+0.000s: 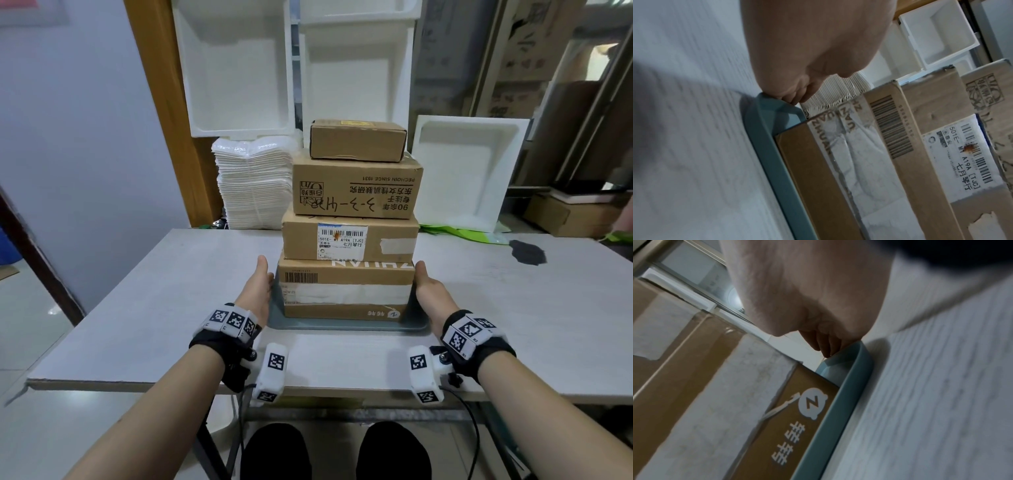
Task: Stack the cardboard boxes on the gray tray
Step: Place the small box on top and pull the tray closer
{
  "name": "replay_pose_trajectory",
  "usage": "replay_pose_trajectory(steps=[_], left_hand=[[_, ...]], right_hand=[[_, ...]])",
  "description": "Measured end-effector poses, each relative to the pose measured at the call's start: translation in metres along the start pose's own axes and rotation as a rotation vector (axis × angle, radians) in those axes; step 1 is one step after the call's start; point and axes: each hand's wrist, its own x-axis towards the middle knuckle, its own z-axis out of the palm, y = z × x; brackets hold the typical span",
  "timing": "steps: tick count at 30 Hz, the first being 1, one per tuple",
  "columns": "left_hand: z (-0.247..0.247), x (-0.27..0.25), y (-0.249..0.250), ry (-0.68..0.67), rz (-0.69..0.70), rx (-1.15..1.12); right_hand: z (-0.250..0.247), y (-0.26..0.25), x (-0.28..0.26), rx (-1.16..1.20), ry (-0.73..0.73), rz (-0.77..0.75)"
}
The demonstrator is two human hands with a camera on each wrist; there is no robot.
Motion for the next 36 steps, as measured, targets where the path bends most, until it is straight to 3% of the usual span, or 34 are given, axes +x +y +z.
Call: replay_pose_trajectory(steps=[8,15,36], left_hand=[[0.005,-0.012,0.017,0.038,0.117,0.051],[0.018,-0.012,0.026,-0.132,0.047,-0.149],[0.040,-0.023,0.025,-0.106,0.056,-0.125]], right_hand=[[-0.003,-0.016,0.001,0.156,-0.006,0.013],[0.009,-0.021,-0.003,0.352,-0.021,-0.023],[0.017,-0.023,-0.006,0.336,-0.028,-0.015]])
